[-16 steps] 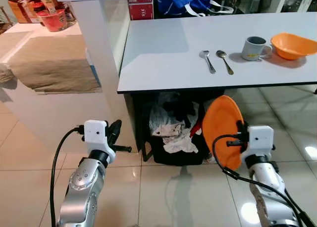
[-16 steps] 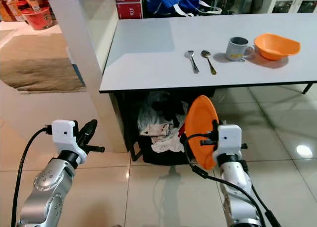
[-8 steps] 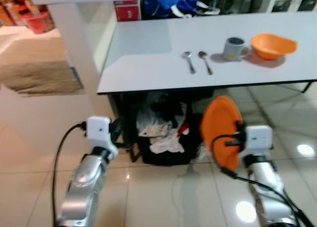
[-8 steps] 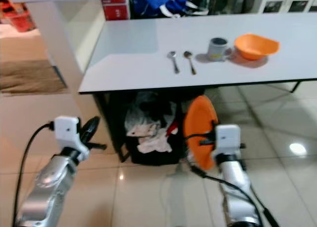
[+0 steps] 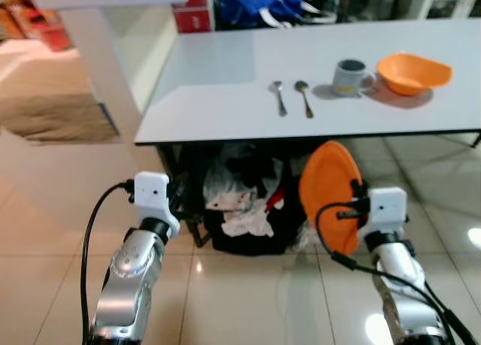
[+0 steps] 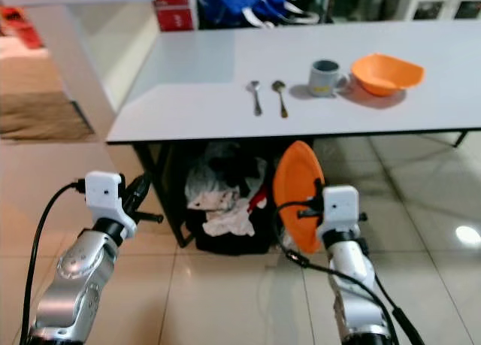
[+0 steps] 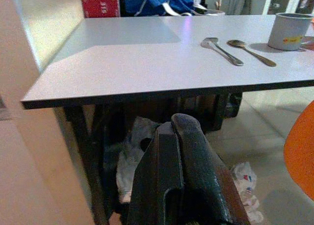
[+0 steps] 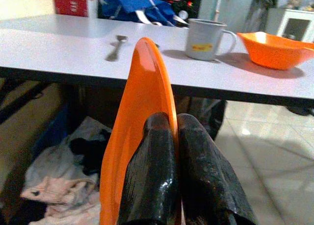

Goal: Setting the table

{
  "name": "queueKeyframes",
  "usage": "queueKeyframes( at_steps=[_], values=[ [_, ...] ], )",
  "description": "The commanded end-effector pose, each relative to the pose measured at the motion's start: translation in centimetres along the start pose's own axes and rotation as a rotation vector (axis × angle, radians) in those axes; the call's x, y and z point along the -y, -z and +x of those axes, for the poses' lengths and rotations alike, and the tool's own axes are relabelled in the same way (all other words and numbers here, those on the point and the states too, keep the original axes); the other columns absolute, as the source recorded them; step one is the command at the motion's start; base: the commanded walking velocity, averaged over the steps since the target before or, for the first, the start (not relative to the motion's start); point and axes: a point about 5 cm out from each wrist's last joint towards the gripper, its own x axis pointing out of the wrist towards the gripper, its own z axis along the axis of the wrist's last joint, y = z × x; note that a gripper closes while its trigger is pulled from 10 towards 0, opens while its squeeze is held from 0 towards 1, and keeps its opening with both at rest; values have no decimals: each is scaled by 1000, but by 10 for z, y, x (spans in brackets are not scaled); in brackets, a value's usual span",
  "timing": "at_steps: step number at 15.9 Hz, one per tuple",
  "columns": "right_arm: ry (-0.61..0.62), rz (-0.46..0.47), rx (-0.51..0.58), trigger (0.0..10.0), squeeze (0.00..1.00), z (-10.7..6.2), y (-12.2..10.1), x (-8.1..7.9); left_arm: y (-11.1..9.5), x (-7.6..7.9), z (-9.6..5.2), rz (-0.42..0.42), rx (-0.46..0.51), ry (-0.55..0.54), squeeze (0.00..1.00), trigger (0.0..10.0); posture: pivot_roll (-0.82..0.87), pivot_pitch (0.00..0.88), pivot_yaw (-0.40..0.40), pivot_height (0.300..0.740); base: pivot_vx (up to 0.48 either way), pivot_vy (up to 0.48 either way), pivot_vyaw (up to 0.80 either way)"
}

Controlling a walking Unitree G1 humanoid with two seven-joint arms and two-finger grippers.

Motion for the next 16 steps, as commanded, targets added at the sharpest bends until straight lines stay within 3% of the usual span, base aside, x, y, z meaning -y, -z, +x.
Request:
queueKeyframes(
  at_steps=[1, 7, 14, 16],
  values=[
    [-6, -7, 40, 0, 0, 2, -7, -1, -1, -3, -1, 14, 5, -11, 0, 10000, -117, 0, 77, 740, 0, 0, 0],
    [-16, -2, 40, 0, 0, 1, -5, -4, -1, -2, -1, 5, 3, -1, 0, 10000, -116, 0, 81, 740, 0, 0, 0],
    [-26, -2, 37, 0, 0, 1, -4, -5, -2, -3, 2, 2, 2, -11, 0, 10000, -112, 0, 79, 740, 0, 480, 0],
    [-28, -1, 38, 0, 0, 1, -4, -6, -4, -4, 2, 8, 12, -13, 0, 10000, -112, 0, 79, 740, 0, 172, 0]
  ],
)
